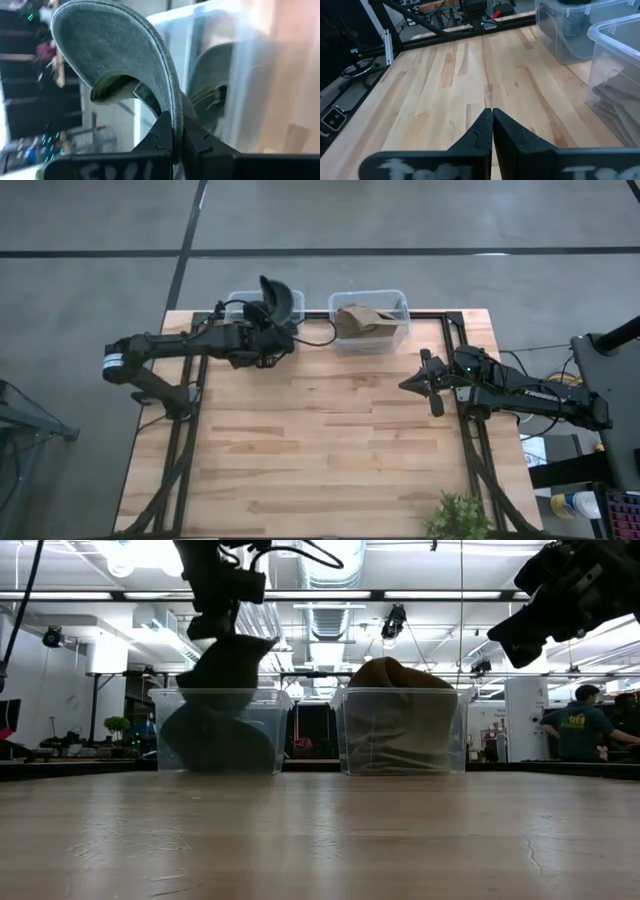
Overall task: Pick & Place hat
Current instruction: Put the green cap into the left transparent bin
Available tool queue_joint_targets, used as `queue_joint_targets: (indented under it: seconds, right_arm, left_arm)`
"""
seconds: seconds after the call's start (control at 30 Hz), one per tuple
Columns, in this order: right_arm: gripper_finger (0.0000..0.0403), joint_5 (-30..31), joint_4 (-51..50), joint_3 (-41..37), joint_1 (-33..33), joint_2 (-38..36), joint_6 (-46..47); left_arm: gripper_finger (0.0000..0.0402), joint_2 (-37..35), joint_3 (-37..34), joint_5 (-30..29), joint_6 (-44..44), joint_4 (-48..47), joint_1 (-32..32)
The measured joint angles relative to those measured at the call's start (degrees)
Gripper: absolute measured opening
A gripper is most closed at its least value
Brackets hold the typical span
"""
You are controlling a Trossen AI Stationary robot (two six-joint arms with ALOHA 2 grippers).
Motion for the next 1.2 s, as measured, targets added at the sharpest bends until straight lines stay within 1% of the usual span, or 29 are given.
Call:
queue_joint_targets:
  seconds: [0.07,0.23,0.3,0.37,0.43,0.53,0.63,0.67,0.73,0.77,0.83,0.9,0.93,1.07,1.2]
  right_arm:
    - [0.0009,0.01,0.02,0.0,0.01,0.0,-0.12]
    - [0.0009,0.01,0.22,0.0,0.02,0.02,-0.58]
    - [0.0009,0.01,0.28,0.0,0.02,0.04,-0.59]
    - [0.0009,0.01,0.31,0.0,0.02,0.04,-0.59]
    - [0.0009,0.01,0.33,0.0,0.02,0.04,-0.59]
    - [0.0009,0.01,0.33,0.0,0.02,0.04,-0.59]
    - [0.0009,0.01,0.34,0.0,0.02,0.03,-0.59]
    - [0.0009,0.01,0.35,0.0,0.02,0.02,-0.59]
    - [0.0009,0.01,0.33,0.0,0.02,0.0,-0.59]
    - [0.0009,0.01,0.33,0.0,0.02,0.0,-0.59]
    - [0.0009,0.01,0.33,0.0,0.02,0.0,-0.59]
    - [0.0009,0.0,0.36,0.0,0.04,0.0,-0.74]
    - [0.0009,0.01,0.36,0.0,0.04,0.0,-0.79]
    - [0.0009,0.01,0.42,0.0,0.04,0.0,-0.79]
    - [0.0009,0.01,0.49,0.0,0.04,0.0,-0.73]
  left_arm:
    - [0.0006,0.32,2.21,-1.71,-3.64,-2.97,0.01]
    - [0.0006,2.14,7.31,-1.13,-11.95,-10.14,0.26]
    - [0.0006,3.83,9.31,-0.78,-14.37,-12.98,0.26]
    - [0.0006,5.71,11.03,-0.29,-16.55,-13.83,0.3]
    - [0.0006,7.97,12.31,1.97,-18.37,-13.94,1.05]
    - [0.0006,12.25,13.17,4.91,-18.71,-14.11,2.01]
    - [0.0007,16.29,13.5,4.42,-17.45,-15.91,2.45]
    - [0.0007,17.35,13.69,5.81,-17.6,-16.75,2.67]
    - [0.0007,19.27,13.84,10.96,-16.64,-18.52,3.21]
    - [0.0007,20.12,14.02,11.65,-16.48,-18.87,3.36]
    - [0.0013,21.27,14.04,10.28,-17.04,-18.93,3.36]
    - [0.0024,22.11,13.93,5.46,-16.84,-19.08,3.26]
    - [0.0033,22.2,13.9,4.67,-16.32,-19.34,3.21]
    - [0.0067,20.99,14.47,5.37,-15.87,-18.74,3.31]
    - [0.0083,18.56,16.39,4.59,-15.44,-18.14,2.58]
